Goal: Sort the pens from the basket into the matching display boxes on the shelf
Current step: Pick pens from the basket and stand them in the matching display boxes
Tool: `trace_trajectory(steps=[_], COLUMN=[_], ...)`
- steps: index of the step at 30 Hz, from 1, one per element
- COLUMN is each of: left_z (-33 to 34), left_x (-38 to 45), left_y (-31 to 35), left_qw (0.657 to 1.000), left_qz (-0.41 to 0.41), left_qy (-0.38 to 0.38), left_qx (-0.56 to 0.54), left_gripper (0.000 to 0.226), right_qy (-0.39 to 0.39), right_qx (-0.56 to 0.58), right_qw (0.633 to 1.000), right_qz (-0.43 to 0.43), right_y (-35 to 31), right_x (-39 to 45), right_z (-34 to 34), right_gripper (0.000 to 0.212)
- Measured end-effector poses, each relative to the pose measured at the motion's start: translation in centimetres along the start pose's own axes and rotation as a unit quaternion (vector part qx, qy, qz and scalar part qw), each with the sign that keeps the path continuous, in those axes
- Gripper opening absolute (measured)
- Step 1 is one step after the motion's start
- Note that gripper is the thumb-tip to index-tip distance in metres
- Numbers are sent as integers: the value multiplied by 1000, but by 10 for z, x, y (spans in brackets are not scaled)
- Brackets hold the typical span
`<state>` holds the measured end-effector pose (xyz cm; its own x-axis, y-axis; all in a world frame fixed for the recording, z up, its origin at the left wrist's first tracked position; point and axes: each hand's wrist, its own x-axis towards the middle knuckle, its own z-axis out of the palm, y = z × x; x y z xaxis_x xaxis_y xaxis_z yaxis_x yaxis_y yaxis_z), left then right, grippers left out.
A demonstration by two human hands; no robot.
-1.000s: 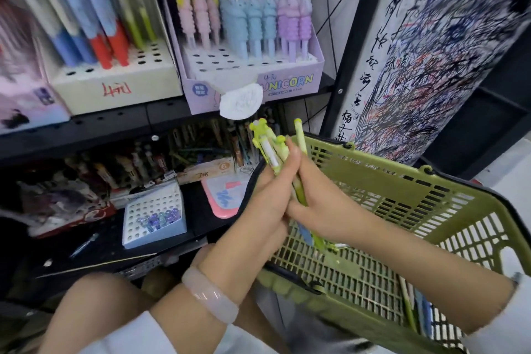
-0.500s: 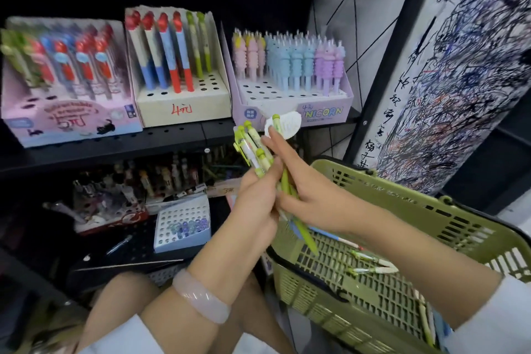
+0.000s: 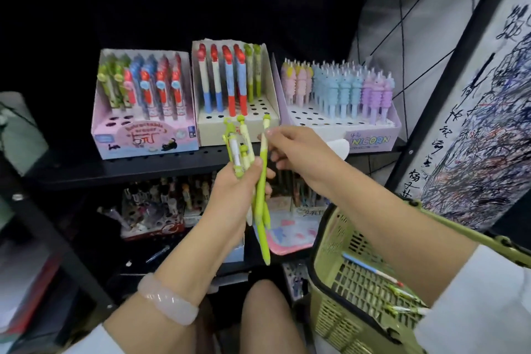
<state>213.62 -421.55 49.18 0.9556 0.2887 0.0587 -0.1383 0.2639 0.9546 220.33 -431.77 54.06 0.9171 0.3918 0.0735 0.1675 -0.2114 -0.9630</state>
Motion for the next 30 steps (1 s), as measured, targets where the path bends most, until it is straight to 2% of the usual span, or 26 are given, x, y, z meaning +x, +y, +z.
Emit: trace_trajectory(steps=[3, 5, 8, 11, 13, 18, 23, 27, 30], left_z=[-10, -18, -31, -39, -41, -46, -55, -56, -58], left_x=[11, 21, 34, 44, 50, 60, 66, 67, 66], left_y=[5, 11, 18, 26, 31, 37, 34, 31, 29], left_qw=[999, 999, 999, 999, 999, 999, 999, 999, 999], left_qz=[23, 20, 19, 24, 30, 33, 34, 32, 29], left_qy=[6, 27, 38, 43, 42, 33, 15, 13, 12], left_qx=[28, 25, 20, 16, 8, -25, -27, -37, -34], left_gripper=[13, 10, 7, 11, 14, 17, 36, 15, 12], right_qy=[-28, -13, 95, 225, 265, 246, 203, 191, 177], right_qx=[7, 30, 27, -69, -133, -245, -296, -423, -471], right_qw=[998, 997, 988, 954, 933, 918, 915, 868, 847], right_qz=[-49, -66, -120, -187, -205, -192, -186, -177, -170], right_y=[-11, -21, -40, -56, -60, -50, -41, -38, -37], right_x=[14, 26, 54, 88, 110, 147, 165, 173, 177], right_z=[3, 0, -14, -31, -39, -34, -26, -20, -14], right_gripper=[19, 20, 20, 21, 17, 13, 15, 22, 24])
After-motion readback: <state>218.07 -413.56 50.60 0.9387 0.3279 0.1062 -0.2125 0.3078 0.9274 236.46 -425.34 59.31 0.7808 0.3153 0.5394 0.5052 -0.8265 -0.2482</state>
